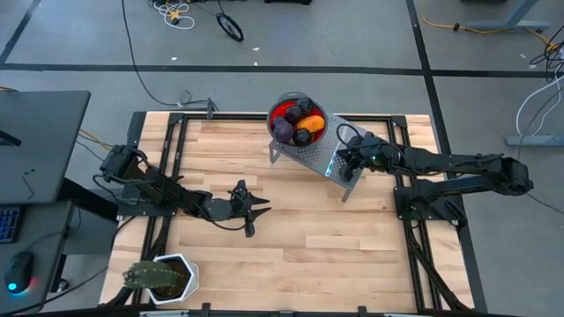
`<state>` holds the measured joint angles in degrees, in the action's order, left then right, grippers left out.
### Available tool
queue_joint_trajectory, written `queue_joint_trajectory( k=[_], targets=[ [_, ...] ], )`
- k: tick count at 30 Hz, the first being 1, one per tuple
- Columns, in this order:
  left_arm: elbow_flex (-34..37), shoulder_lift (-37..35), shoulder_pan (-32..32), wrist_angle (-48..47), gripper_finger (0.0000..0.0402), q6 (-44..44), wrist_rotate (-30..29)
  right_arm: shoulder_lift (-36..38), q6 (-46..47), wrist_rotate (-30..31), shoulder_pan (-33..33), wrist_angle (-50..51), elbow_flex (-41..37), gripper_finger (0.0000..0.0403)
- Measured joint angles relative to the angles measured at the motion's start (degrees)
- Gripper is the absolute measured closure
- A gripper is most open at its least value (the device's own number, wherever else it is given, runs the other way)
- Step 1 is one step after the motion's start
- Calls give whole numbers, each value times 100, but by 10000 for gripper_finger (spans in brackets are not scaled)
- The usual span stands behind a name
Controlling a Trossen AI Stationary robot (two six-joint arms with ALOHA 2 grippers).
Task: Pick & Place Fruit
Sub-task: Put the knife on the shelf
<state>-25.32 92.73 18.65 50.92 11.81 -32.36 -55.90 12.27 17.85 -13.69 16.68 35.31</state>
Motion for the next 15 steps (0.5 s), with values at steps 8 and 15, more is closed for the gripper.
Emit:
queue_joint_trajectory(
  k=[8, 15],
  targets=[
    [0, 0, 0, 3, 288, 0, 0, -108, 190, 9, 2, -34, 0, 398],
    [0, 0, 0, 11, 288, 0, 2, -245, 162, 81, 76, -191, 2, 398]
  ],
)
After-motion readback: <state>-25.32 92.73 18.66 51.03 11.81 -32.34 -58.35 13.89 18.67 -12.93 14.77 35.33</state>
